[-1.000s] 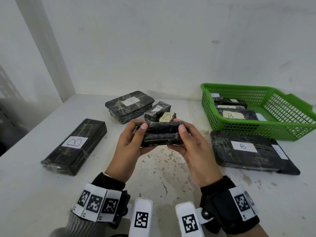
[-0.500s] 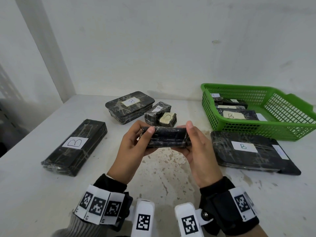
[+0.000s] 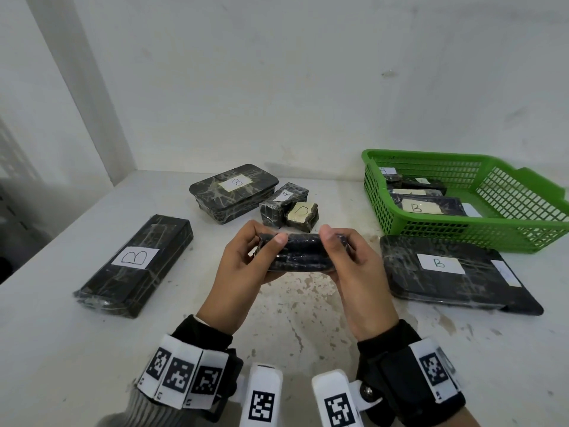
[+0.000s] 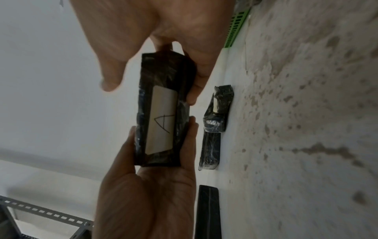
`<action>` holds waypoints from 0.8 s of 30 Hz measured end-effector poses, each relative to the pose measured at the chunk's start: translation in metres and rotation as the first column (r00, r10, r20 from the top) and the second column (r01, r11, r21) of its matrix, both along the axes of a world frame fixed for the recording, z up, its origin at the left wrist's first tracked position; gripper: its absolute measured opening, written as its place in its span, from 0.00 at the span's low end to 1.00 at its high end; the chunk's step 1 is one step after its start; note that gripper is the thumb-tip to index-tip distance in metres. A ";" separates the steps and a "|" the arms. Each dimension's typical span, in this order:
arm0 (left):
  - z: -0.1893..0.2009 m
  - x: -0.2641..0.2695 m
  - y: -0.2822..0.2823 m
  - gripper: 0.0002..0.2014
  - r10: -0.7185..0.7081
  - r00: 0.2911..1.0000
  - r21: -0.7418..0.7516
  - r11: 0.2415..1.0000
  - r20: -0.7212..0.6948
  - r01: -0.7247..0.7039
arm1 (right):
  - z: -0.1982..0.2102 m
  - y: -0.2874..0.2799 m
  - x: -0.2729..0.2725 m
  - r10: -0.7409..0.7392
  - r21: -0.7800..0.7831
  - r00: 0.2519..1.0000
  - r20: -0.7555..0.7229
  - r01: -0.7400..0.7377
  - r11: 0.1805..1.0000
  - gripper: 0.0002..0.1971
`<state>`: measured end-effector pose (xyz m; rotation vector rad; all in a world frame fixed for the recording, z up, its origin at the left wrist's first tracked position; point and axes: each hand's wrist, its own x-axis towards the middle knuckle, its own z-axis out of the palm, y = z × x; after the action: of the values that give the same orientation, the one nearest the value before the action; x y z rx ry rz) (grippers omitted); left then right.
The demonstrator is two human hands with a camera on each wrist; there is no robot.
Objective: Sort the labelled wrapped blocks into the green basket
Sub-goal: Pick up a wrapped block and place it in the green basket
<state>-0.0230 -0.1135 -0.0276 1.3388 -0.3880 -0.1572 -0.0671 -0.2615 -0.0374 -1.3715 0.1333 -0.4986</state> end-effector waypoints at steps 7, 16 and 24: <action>-0.005 0.000 -0.004 0.17 0.039 0.997 0.013 0.999 -0.062 -0.038 | -0.005 0.001 0.001 -0.048 -0.013 0.999 0.009 0.048 0.999 0.21; -0.006 -0.003 -0.006 0.20 0.013 0.998 -0.007 1.000 -0.067 -0.014 | -0.004 0.001 -0.002 -0.050 -0.029 0.999 0.003 0.050 0.998 0.23; -0.012 -0.001 -0.007 0.16 0.095 0.995 0.053 0.994 0.026 -0.096 | -0.010 0.002 0.001 -0.003 -0.023 0.999 -0.034 0.002 1.000 0.22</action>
<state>-0.0238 -0.1209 -0.0391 1.4109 -0.3412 -0.0727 -0.0658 -0.2599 -0.0474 -1.4032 0.1578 -0.4805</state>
